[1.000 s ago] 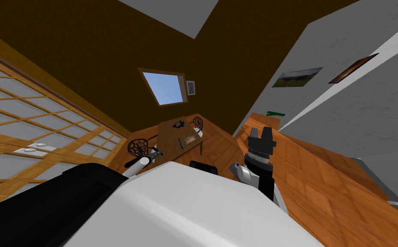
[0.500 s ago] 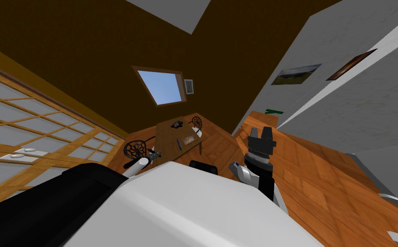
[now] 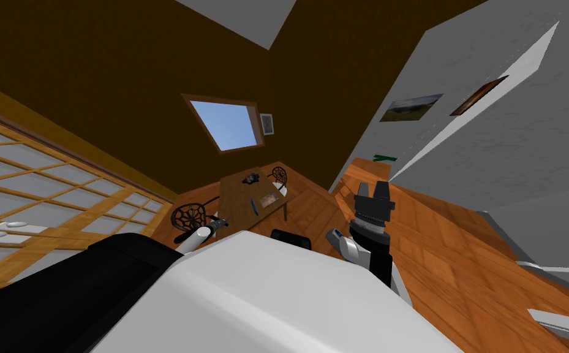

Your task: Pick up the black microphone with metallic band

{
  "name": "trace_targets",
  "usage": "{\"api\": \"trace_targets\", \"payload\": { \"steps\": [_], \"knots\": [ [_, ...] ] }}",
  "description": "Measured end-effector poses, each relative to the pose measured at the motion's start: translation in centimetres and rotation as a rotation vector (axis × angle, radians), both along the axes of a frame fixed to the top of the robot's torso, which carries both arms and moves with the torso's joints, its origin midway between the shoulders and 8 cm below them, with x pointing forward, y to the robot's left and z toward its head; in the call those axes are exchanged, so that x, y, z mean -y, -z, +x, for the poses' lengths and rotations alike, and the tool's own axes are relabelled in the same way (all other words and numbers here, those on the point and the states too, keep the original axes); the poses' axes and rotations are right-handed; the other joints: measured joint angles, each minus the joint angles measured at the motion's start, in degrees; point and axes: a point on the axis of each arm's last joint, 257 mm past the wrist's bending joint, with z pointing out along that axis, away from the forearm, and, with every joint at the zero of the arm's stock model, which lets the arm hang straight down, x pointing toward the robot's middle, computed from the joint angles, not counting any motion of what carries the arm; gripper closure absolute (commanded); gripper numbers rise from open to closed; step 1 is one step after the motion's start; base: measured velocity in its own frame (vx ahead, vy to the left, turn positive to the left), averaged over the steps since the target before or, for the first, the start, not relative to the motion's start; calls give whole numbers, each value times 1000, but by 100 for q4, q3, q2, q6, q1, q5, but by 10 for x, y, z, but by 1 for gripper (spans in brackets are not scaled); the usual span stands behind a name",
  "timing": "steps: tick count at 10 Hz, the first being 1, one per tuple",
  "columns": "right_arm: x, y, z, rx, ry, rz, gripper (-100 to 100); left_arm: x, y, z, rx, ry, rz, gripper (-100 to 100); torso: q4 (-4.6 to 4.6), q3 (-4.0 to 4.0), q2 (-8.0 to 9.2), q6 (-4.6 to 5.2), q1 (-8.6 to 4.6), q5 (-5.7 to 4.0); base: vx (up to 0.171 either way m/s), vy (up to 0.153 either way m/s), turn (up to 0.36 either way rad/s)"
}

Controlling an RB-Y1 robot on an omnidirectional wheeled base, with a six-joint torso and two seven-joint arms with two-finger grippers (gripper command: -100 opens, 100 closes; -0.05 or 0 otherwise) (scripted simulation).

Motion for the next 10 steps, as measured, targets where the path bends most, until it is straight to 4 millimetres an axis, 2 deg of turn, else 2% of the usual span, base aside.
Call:
{"api": "trace_targets", "payload": {
  "steps": [4,5,6,10],
  "knots": [
    [0,0,0,0,0,0,0,0,0,0,1,-1,0,100,-3,-6,-8,3,5,3,-1,1,3],
    [0,0,0,0,0,0,0,0,0,0,1,-1,-1,0,-4,-6,-9,3,5,2,0,0,0],
    [0,0,0,0,0,0,0,0,0,0,1,-1,-1,100,-4,-6,-9,3,5,2,8,7,166],
    [0,0,0,0,0,0,0,15,-10,12,-3,36,1,100,-4,-7,-11,1,1,-1,8,4,91]
  ]
}}
